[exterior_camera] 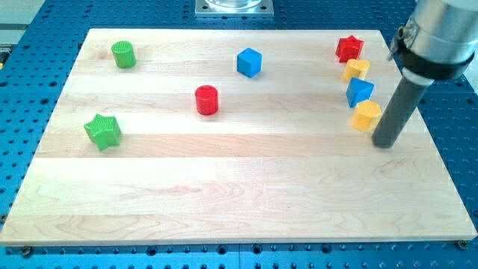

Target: Push the red circle below to the yellow hexagon

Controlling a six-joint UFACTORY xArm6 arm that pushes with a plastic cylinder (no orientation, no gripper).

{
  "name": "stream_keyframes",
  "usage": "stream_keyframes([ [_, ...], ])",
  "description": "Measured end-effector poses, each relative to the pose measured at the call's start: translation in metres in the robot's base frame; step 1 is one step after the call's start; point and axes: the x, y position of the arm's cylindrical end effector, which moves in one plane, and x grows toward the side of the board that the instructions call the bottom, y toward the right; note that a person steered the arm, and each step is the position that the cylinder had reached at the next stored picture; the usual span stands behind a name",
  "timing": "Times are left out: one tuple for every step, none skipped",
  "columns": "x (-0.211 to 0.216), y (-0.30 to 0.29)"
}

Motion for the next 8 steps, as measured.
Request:
stream_keyframes([
  [0.007,-0.118],
  [-0.015,-0.222],
  [-0.032,-0.297],
  [-0.085,-0.313],
  [-0.104,-0.278],
  [-0.071,-0.214],
  [-0.039,-0.176],
  [-0.032,-0.195],
])
